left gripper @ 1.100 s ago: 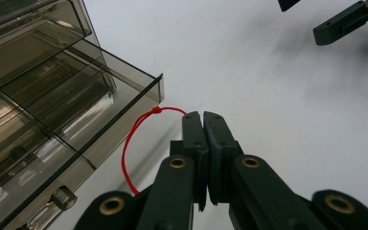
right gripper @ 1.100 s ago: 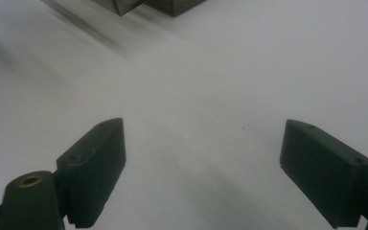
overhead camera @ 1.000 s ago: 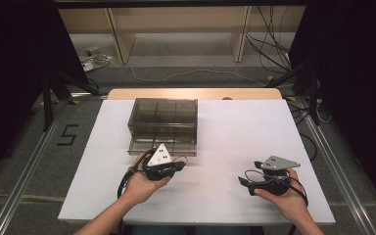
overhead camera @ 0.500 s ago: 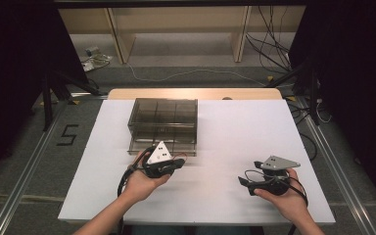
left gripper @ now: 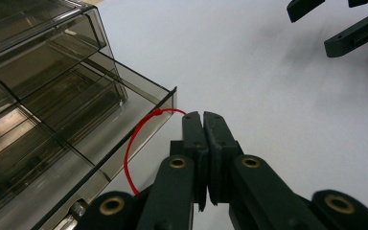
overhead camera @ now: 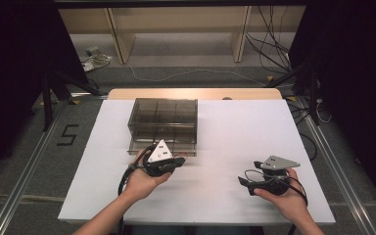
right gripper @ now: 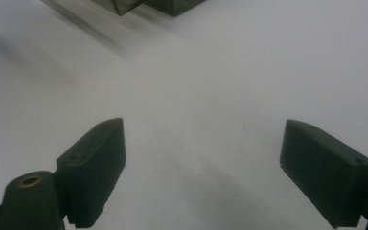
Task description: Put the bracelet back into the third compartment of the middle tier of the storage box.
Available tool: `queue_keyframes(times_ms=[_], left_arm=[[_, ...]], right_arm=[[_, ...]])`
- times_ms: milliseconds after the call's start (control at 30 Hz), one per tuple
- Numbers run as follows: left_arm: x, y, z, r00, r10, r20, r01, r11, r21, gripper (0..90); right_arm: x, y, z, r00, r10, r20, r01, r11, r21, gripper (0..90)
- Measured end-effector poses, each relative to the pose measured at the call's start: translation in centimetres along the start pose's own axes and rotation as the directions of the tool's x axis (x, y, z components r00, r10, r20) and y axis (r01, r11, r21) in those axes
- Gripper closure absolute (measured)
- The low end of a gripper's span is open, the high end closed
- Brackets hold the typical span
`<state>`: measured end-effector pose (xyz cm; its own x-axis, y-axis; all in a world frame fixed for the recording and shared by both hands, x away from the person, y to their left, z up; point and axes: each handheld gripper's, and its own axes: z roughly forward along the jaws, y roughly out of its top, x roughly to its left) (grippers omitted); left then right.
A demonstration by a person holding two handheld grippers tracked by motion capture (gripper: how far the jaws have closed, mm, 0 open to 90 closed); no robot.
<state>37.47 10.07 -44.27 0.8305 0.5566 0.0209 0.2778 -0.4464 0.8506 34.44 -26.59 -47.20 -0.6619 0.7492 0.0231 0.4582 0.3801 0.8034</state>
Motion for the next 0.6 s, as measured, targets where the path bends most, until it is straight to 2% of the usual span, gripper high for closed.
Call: queue_keyframes(times_ms=[600], left_arm=[[0.48,0.27,0.21,0.9999,-0.005,-0.015,0.005,1.0000,-0.003,88.3]], right_arm=[[0.07,0.00,-0.07,1.0000,0.000,0.000,0.000,1.000,0.004,16.6]])
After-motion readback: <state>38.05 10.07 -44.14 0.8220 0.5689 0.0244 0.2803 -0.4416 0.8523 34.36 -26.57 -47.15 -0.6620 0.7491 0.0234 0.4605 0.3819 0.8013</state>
